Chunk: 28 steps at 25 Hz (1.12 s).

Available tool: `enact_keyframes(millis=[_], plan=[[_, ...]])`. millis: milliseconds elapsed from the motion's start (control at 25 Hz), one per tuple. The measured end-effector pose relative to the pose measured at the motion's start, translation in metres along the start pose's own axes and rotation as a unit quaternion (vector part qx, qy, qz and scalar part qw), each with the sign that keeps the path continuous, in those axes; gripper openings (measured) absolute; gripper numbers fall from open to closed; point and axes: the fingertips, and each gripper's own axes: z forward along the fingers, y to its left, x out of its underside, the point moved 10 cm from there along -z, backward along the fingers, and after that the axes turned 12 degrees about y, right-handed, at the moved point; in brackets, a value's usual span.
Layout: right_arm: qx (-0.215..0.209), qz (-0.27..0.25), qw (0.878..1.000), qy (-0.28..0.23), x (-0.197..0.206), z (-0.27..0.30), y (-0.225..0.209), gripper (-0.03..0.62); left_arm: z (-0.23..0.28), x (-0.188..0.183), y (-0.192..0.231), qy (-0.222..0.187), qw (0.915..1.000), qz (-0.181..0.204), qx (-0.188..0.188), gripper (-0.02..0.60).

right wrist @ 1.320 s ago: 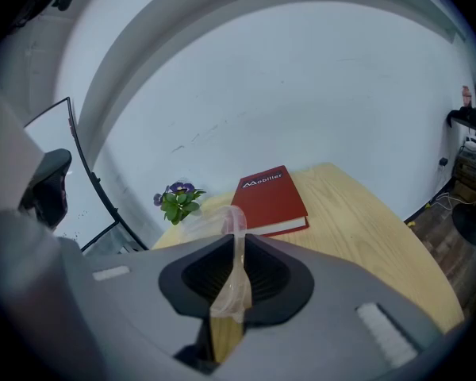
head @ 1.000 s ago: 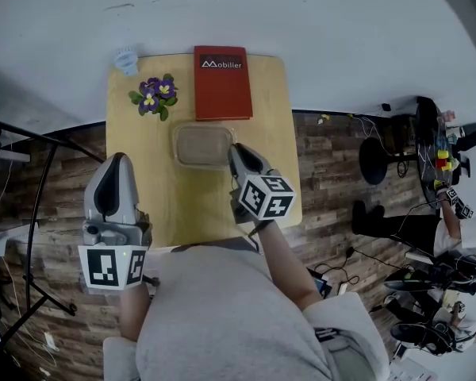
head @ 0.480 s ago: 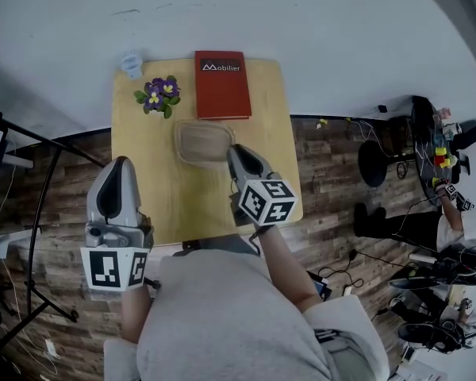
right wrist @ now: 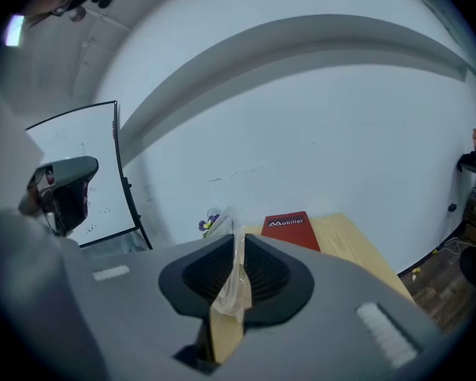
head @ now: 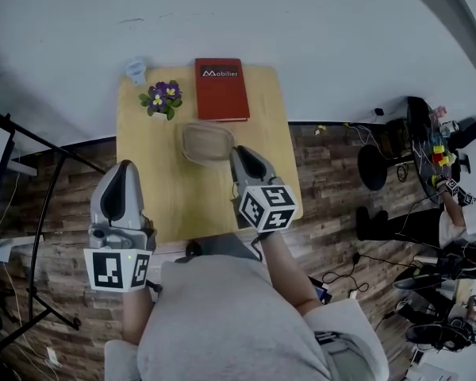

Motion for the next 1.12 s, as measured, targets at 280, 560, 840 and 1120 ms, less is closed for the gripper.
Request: enact_keyframes(millis=[280, 560, 840, 1120], plan=[[0.008, -0.022, 0.999, -0.029, -0.007, -0.024, 0.014, 0.041, -0.014, -0.004, -0.010, -0.007, 0.9999, 0.006, 0.010, 0.005], [0.020, -0.040, 0.997, -0.058, -0.011, -0.045, 0.024, 0.041, -0.025, -0.006, -0.016, -0.015, 0.9997, 0.010, 0.017, 0.005], [0.032, -0.058, 0.994, -0.082, -0.013, -0.066, 0.034, 0.041, -0.038, -0.010, -0.022, -0.023, 0.9993, 0.016, 0.025, 0.005], [0.035, -0.065, 0.991, -0.108, -0.015, -0.084, 0.045, 0.041, -0.050, -0.013, -0.025, -0.029, 0.9990, 0.022, 0.027, 0.005]])
